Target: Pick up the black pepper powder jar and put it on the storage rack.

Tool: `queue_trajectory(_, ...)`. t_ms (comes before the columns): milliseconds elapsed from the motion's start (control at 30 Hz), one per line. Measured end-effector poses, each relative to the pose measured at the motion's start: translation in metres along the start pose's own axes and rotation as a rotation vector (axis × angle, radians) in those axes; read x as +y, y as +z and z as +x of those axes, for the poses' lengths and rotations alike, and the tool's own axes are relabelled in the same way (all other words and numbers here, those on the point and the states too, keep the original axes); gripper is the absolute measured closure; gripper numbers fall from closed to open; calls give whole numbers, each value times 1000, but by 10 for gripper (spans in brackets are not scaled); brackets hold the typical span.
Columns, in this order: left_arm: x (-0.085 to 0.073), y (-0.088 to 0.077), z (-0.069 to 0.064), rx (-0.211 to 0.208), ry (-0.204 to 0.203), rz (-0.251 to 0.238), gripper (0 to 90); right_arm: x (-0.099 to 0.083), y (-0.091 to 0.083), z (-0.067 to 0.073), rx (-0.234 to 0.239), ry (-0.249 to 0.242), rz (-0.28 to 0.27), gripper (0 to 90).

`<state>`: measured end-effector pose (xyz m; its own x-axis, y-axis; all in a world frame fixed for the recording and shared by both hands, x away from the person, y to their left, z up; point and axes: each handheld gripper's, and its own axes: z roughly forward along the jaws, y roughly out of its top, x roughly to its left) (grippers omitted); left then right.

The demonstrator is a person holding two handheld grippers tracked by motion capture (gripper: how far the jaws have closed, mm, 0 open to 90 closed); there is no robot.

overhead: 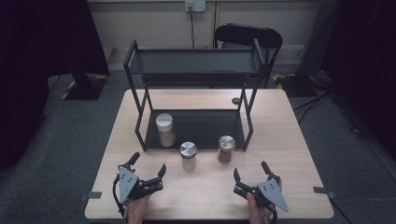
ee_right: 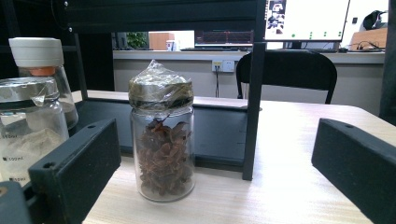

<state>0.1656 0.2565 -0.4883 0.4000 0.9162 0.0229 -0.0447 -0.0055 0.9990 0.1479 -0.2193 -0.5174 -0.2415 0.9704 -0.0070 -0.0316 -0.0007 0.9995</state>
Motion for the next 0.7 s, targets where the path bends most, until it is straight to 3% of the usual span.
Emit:
queue_trajectory(333, -22, 1, -3, -4, -26, 19, 0, 0, 0, 0, 0, 0, 0, 1)
queue_trajectory(567, -24, 3, -5, -2, -9, 41, 0, 0, 0, 0, -1, 0, 0, 1)
queue_trajectory(700, -28, 1, -6, 12, -23, 21, 0, 0, 0, 0, -2, 0, 0, 1)
